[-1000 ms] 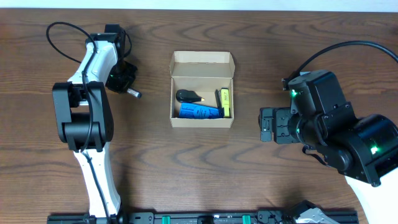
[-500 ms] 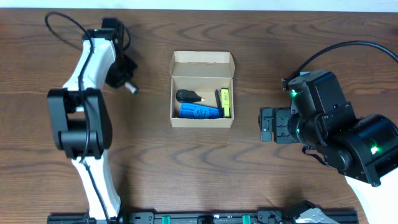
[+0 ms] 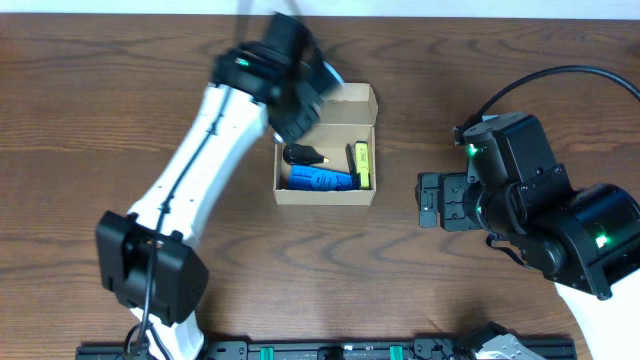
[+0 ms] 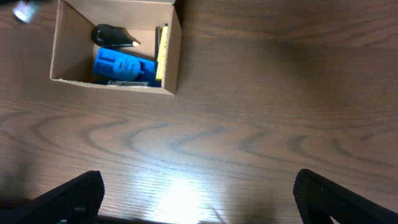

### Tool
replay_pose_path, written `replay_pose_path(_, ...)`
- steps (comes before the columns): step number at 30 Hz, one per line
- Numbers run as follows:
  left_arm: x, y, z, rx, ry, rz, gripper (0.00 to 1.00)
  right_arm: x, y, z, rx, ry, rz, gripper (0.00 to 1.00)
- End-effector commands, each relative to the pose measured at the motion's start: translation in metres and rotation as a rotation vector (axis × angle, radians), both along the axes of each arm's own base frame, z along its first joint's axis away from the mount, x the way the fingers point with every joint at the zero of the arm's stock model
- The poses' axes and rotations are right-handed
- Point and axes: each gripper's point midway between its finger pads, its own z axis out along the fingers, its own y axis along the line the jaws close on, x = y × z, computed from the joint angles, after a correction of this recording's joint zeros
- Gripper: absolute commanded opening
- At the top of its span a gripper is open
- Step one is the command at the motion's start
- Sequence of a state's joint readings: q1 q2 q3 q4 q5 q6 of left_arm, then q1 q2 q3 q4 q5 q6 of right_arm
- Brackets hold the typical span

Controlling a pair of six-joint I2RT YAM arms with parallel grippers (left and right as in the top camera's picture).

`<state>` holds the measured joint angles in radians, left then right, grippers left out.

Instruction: Pack container

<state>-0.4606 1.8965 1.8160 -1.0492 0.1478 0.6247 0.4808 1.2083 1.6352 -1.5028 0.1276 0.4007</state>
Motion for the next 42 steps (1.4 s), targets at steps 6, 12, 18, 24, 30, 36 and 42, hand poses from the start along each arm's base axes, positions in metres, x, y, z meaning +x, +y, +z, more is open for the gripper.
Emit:
replay_pose_path(6,-0.023,-0.022,-0.038,0.167,0.004,-0.554,0.06,0.000,-0.001,0.003,-0.004,-0.010,0.007,0.99)
replay_pose_path(12,-0.034,-0.015,-0.066,0.207,0.112,-0.616,0.06,0.000,-0.001,0.003,-0.004,-0.010,0.007,0.99)
replay_pose_path(18,-0.036,-0.014,-0.085,0.219,0.165,-0.622,0.07,0.000,-0.001,0.003,-0.004,-0.010,0.007,0.99)
replay_pose_path(24,-0.035,-0.015,-0.086,0.212,0.171,-0.577,0.29,0.000,-0.001,0.003,-0.004,-0.010,0.007,0.99)
replay_pose_path(30,-0.032,-0.017,-0.085,0.190,0.186,-0.430,0.48,0.000,-0.001,0.003,-0.003,-0.010,0.007,0.99)
replay_pose_path(36,-0.035,-0.018,-0.067,0.145,0.194,-0.273,0.44,0.000,0.000,0.003,0.001,-0.008,0.010,0.99)
replay_pose_path(42,-0.034,-0.022,-0.013,0.061,0.100,-0.207,0.39,0.000,-0.001,0.003,-0.001,-0.010,0.008,0.99)
